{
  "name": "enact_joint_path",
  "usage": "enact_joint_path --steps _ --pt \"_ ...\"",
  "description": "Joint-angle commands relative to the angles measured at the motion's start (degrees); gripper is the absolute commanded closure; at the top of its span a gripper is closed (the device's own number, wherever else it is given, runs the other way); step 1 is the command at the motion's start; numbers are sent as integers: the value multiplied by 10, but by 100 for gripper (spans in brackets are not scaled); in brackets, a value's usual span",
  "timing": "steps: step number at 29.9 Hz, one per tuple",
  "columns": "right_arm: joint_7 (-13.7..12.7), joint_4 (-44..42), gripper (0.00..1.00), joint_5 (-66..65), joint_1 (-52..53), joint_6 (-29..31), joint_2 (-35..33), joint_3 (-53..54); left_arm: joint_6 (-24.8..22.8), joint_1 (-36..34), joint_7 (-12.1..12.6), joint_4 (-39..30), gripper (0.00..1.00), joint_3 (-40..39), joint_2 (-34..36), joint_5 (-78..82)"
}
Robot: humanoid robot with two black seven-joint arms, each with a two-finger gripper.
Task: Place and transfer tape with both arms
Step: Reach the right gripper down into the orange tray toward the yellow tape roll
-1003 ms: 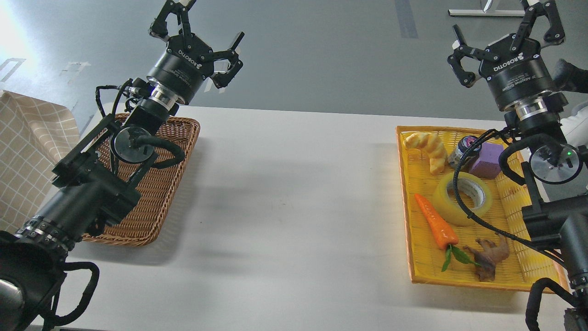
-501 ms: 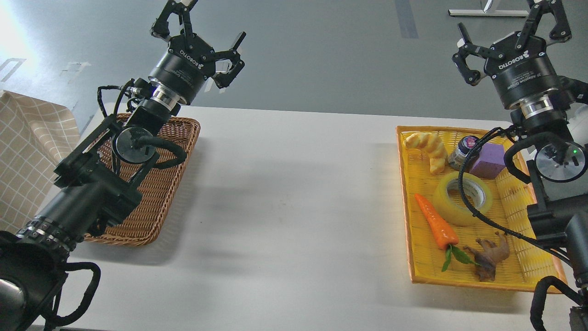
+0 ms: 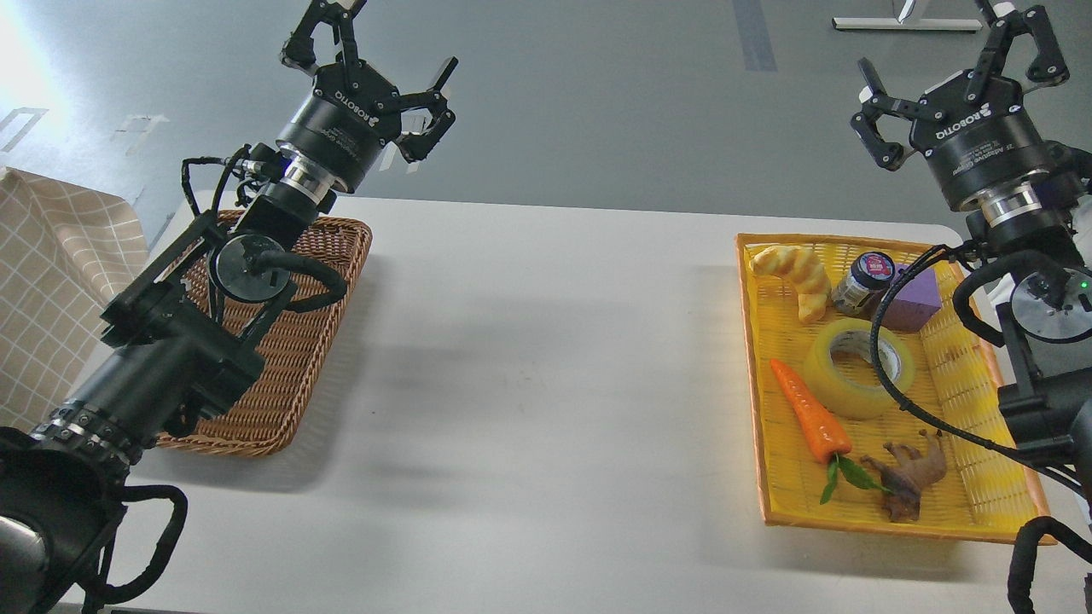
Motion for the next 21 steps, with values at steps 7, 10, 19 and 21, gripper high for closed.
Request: enact_joint_path --steps 7,10,19,21 --pt "0 4 0 -56 19 0 -93 -100 0 0 1 0 2 0 -2 0" --pt "0 5 0 -111 31 0 -120 -119 0 0 1 0 2 1 -2 2" --pt "-5 26 0 -358 59 0 -159 -175 0 0 1 0 2 0 0 3" --pt "-8 27 0 -425 62 0 -170 -191 0 -1 0 1 2 0 2 3"
